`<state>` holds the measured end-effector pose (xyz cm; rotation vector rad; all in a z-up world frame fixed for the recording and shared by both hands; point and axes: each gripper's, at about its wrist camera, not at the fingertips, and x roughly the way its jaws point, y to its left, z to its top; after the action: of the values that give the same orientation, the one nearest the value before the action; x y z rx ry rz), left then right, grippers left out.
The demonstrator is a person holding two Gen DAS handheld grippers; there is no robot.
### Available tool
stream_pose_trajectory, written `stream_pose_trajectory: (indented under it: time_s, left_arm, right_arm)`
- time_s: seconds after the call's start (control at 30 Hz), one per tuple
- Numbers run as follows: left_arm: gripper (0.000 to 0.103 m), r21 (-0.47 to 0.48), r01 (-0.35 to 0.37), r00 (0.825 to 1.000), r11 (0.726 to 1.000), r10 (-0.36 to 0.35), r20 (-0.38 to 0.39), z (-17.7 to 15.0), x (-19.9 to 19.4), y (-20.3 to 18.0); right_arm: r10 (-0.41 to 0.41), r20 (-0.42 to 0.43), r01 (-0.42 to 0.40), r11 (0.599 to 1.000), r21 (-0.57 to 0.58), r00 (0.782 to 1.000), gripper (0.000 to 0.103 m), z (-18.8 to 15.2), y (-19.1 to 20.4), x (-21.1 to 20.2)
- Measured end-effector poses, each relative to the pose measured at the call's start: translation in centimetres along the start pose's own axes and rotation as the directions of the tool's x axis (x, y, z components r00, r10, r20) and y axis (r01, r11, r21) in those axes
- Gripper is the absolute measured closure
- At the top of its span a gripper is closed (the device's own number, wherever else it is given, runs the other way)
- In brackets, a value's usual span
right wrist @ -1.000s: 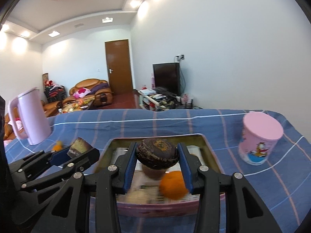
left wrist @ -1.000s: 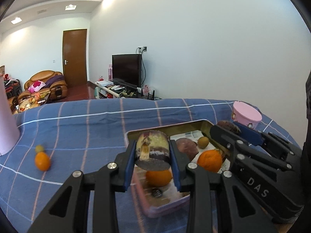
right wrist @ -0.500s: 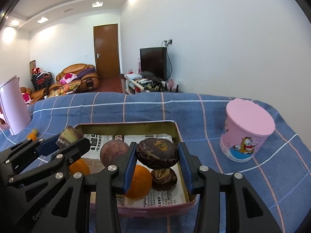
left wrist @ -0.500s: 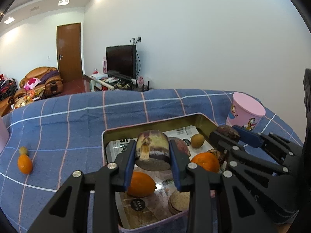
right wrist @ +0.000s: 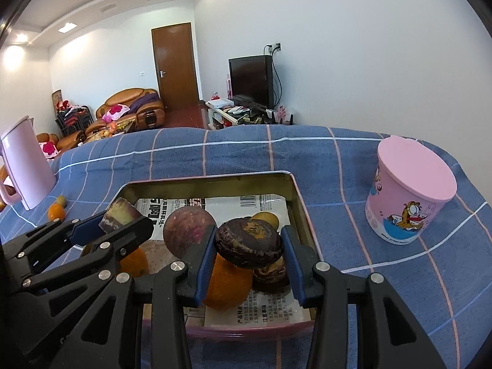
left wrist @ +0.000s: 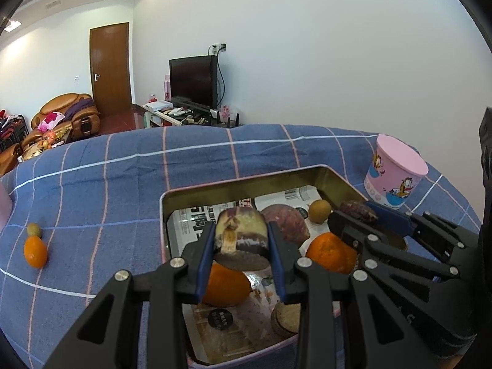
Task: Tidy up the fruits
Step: 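Open both tools to release the fruits into the pink tin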
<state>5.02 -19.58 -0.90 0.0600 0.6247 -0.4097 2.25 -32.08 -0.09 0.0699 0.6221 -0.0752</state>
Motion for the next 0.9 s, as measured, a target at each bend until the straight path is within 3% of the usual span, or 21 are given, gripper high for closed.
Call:
stream_pose_trajectory:
  time_s: [0.3, 0.37, 0.53, 0.6, 0.8, 0.9]
  left_arm:
    - [0.067, -0.002, -0.019, 1.0, 1.0, 0.019, 0.009, 0.0, -0.4, 0.1]
    - [0.062, -0.001, -0.031, 0.999, 1.0, 0.031, 0.021, 0.0, -0.6, 0.2]
    - [0.028, -0.012, -0.069, 0.995, 0.998, 0.069, 0.078, -0.1, -1.8, 0.5]
    - [0.021, -0.014, -0.073, 0.992, 0.997, 0.074, 0.103, -0.2, -2.3, 0.6]
    - [0.0, -0.03, -0.108, 0.981, 0.994, 0.112, 0.157, 0.0, -3.4, 1.2]
    - [0.0, -0.056, -0.082, 0.98, 0.995, 0.091, 0.175, 0.2, -4.0, 1.8]
  right_arm:
    - [0.047, -0.008, -0.046, 0.998, 0.033, 0.999, 0.058, 0.0, -0.5, 0.2]
    - [0.058, -0.016, -0.058, 0.997, 0.049, 0.998, 0.058, 0.0, -0.7, 0.4]
    - [0.091, -0.006, -0.089, 0.987, 0.13, 0.996, 0.058, -0.2, -2.0, 0.4]
    - [0.11, -0.005, -0.108, 0.981, 0.164, 0.994, 0.058, -0.3, -2.5, 0.5]
    - [0.131, 0.024, -0.133, 0.972, 0.192, 0.991, 0.058, -0.4, -2.8, -0.1]
    - [0.157, 0.081, -0.17, 0.964, 0.204, 0.984, 0.05, -0.3, -3.0, -1.1]
